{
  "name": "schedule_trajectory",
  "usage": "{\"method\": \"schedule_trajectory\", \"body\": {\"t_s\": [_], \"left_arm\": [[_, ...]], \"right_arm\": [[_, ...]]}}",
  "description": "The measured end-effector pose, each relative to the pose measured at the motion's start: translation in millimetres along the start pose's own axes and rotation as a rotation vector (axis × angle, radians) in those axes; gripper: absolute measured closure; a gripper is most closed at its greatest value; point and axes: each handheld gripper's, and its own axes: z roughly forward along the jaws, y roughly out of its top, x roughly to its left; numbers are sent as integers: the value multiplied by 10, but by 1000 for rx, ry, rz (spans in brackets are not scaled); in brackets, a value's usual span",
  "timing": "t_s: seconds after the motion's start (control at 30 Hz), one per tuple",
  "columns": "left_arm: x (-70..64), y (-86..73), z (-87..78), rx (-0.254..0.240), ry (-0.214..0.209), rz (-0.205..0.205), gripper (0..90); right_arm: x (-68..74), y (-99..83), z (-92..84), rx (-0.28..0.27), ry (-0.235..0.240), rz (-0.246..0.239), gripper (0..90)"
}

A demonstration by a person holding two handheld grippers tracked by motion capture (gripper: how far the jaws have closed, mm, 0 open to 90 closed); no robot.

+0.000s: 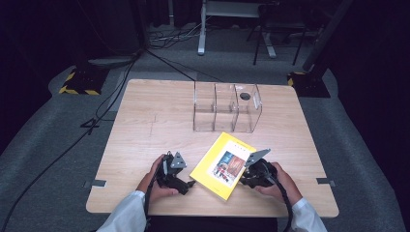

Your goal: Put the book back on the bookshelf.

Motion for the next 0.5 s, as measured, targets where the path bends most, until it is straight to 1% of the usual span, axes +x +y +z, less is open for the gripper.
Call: {"method": "schedule_trajectory", "body": {"t_s": [0.23,0.27,0.3,0.33,0.37,0.43,0.5], "left_arm": [[-10,-6,-4,-2,0,1,8],[-24,-12,-11,-6,-2,9,9],[-24,-12,-11,-6,-2,9,30],[-68,-18,-34,-17,5,14,61],[-103,-13,-44,-23,-3,19,97],[-195,7,-66,-37,-20,60,219],[-311,44,-90,-61,-18,103,135]], "right_arm": [[5,6,-65,-71,-1,1,707],[7,8,-73,-78,1,1,708],[7,8,-73,-78,1,1,708],[7,12,-104,-101,1,7,710],[5,13,-108,-111,4,8,710],[-1,19,-124,-123,6,14,713],[-1,26,-133,-134,7,15,713]]}}
